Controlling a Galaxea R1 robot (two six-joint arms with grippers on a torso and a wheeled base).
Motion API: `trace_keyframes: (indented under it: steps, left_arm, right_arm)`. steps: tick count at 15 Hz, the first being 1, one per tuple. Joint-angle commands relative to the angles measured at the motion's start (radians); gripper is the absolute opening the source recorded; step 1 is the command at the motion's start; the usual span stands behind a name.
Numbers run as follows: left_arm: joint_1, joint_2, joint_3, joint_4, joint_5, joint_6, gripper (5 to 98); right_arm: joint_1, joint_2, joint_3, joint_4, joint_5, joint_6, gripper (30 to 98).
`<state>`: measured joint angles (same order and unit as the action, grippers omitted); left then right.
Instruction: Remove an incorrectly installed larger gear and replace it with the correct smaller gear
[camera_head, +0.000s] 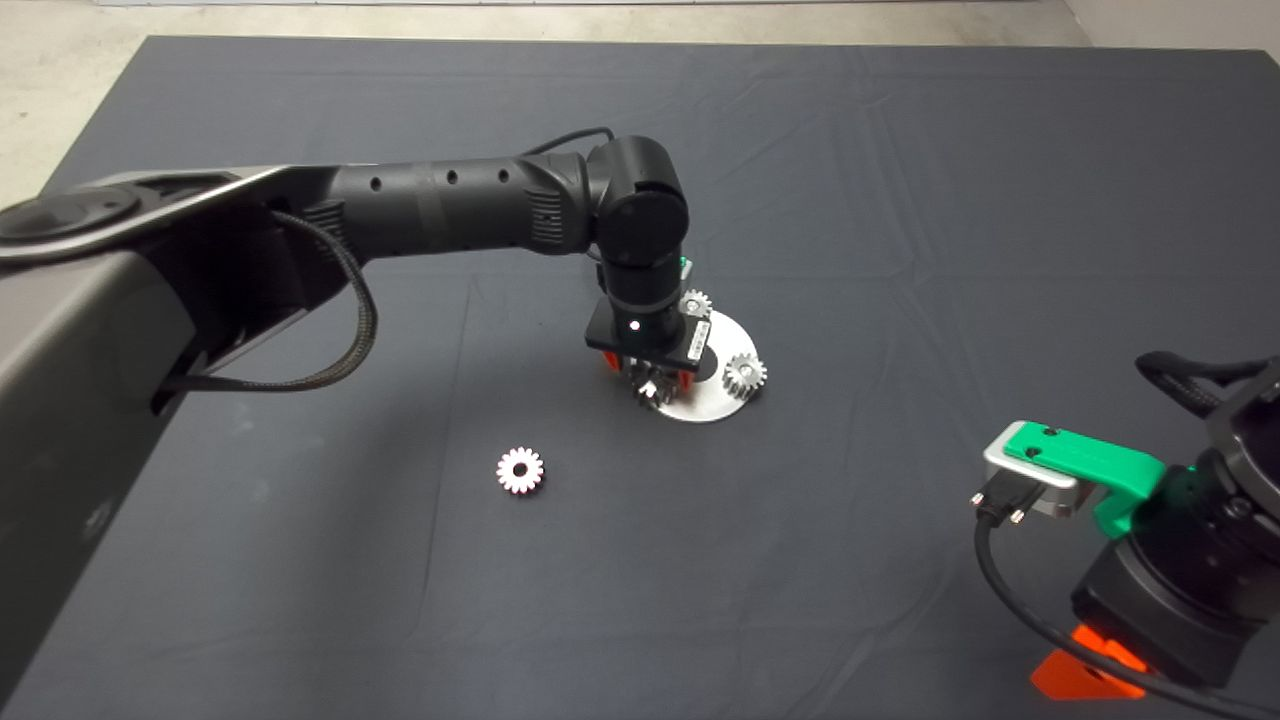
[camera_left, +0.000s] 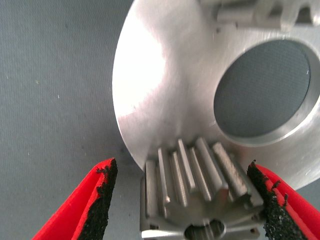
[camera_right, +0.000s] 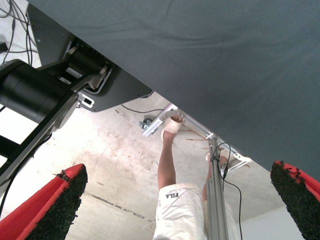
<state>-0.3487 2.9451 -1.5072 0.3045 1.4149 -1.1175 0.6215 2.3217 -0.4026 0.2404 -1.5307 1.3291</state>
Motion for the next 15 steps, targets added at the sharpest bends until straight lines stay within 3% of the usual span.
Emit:
trace_keyframes:
  steps: [1,9,15]
  left_arm:
    - [-0.013,0.003,0.012,0.012,0.018,0.005,64.6]
    - [-0.013,0.003,0.012,0.010,0.018,0.005,52.2]
    - [-0.013,0.004,0.012,0.010,0.032,0.004,50.0]
  right_arm:
    - [0.027,-0.001,0.002,0.025,-0.086,0.005,96.9]
    - [0.026,-0.003,0.002,0.025,-0.086,0.005,96.9]
    - [0.026,-0.003,0.002,0.025,-0.086,0.005,96.9]
